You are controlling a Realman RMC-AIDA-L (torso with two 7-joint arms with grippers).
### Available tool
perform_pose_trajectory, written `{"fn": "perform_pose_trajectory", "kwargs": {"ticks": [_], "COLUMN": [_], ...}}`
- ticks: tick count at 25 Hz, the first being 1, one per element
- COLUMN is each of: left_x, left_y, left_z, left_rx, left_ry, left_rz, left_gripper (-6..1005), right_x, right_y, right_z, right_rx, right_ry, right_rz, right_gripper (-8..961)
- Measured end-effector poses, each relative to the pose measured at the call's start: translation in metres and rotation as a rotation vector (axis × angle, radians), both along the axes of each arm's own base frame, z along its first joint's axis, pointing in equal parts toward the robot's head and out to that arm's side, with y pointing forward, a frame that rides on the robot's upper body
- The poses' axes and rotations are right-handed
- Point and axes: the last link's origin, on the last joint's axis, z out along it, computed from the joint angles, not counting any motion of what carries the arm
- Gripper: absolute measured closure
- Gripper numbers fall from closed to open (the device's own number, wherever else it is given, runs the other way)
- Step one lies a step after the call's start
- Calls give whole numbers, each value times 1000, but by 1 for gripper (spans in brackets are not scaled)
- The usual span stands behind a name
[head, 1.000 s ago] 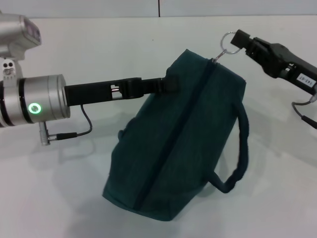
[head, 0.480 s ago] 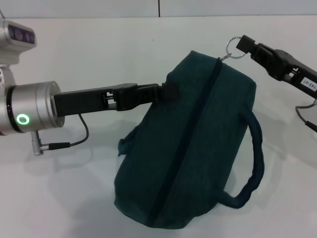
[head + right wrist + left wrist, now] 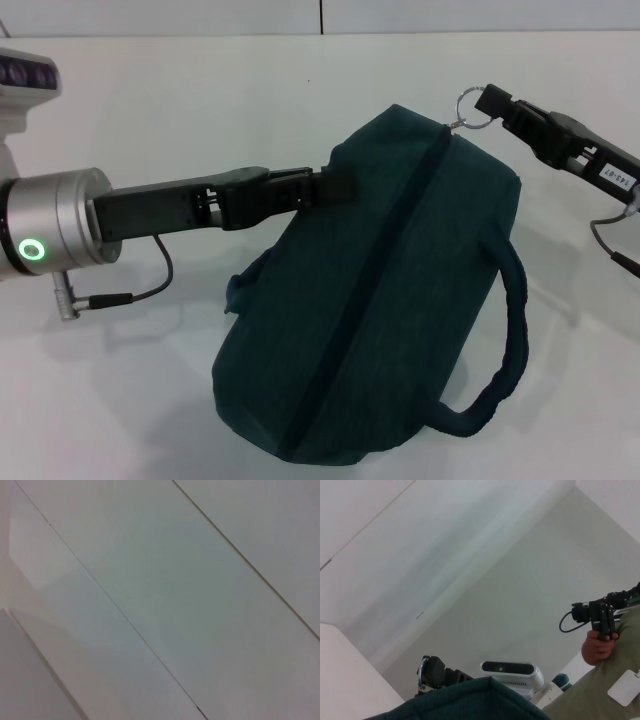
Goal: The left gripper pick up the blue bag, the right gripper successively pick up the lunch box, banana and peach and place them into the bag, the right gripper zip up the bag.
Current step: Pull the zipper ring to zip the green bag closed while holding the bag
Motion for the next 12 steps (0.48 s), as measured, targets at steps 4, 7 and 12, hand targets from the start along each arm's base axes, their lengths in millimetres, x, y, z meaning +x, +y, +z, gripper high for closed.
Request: {"fn": "perform_pose_trajectory", "kwargs": {"ticks": [4, 7, 12], "left_x": [1, 1, 1], "left_y": [1, 1, 2], "left_z": [1, 2, 3], "left_rx": [9, 13, 23], "left_ry": [-10, -14, -18], "left_rz": [2, 1, -1], "left_gripper": [874, 875, 875], "right_x": [-1, 0, 1], "right_y": [1, 2, 3], "right_z": [0, -1, -2], "right_rx": [0, 1, 0], "right_ry": [-2, -7, -18], "right_rz": [1, -6, -12], "right_gripper": [800, 799, 797]}}
